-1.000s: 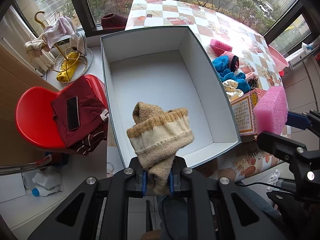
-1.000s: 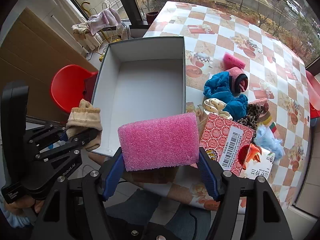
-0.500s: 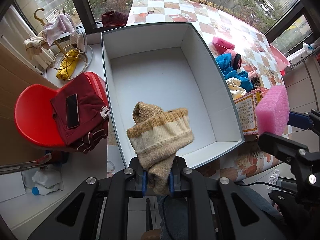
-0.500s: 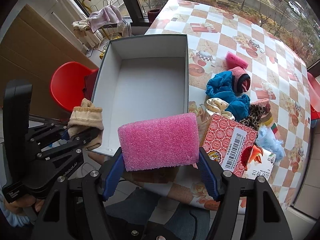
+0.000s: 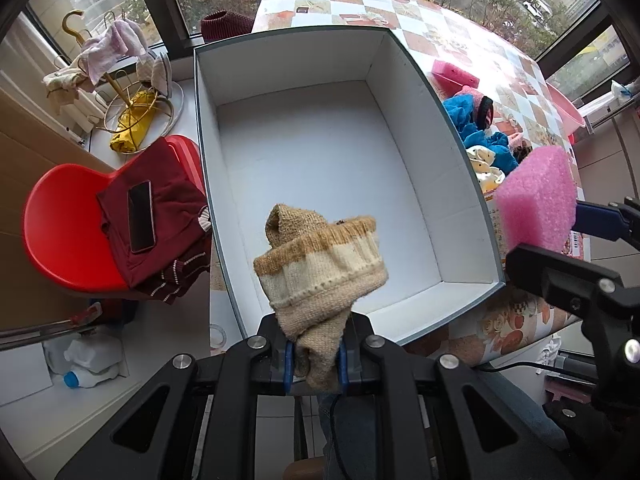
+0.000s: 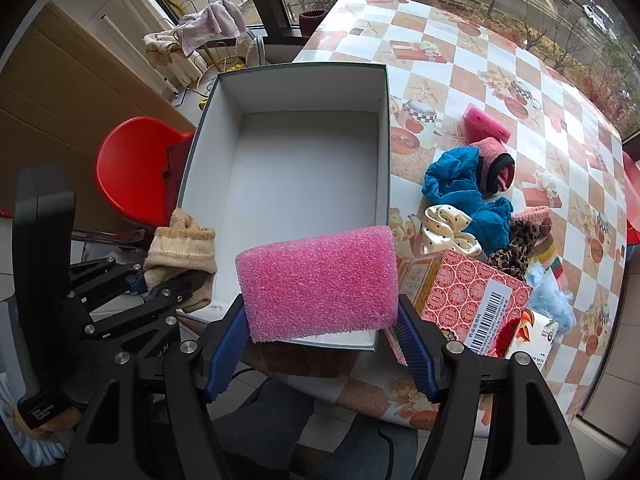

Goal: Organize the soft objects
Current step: 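Open both tools to drop the sock and sponge into the box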

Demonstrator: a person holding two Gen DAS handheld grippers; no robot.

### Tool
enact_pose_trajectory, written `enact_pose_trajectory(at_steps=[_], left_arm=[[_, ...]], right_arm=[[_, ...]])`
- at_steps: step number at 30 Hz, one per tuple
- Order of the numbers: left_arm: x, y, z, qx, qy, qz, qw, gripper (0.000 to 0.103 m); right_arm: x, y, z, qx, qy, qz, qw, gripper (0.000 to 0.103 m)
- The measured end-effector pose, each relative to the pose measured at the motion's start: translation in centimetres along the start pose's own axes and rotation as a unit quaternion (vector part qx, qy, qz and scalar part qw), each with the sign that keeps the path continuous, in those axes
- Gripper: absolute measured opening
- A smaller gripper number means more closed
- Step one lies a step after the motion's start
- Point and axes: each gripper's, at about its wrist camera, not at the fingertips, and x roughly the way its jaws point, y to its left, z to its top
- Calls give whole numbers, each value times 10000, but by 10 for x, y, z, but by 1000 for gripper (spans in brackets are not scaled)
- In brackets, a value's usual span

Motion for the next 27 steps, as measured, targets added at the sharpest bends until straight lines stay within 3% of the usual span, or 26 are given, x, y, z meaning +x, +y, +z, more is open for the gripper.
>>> enact_pose_trajectory(at_steps=[5,8,9,10,14,18,22,27], left_arm=[[10,0,1,-40,61,23,10000,26],[14,0,0,-104,87,108,9999,59],[15,1,0,-135,94,136,9998,75],[15,1,1,-168,75,68,9998,81],[15,0,2,-209,68,20,9998,87],[23,-6,6,-146,162,31,9998,103],[33,-16,6,158,149,490,9986,103],[51,-14,0,332,503,692,9958,103]], right_arm=[[10,5,8,-31,80,57,9999,72],[14,8,11,-74,101,153,9998,75],[15,9,11,-89,114,176,9997,88],[15,9,11,-88,100,181,9997,103],[9,9,8,-67,-29,177,9998,102],[-4,2,5,48,-175,122,9998,102],[-18,-13,1,322,-313,156,9989,102],[-30,-31,-9,640,-428,191,9969,102]])
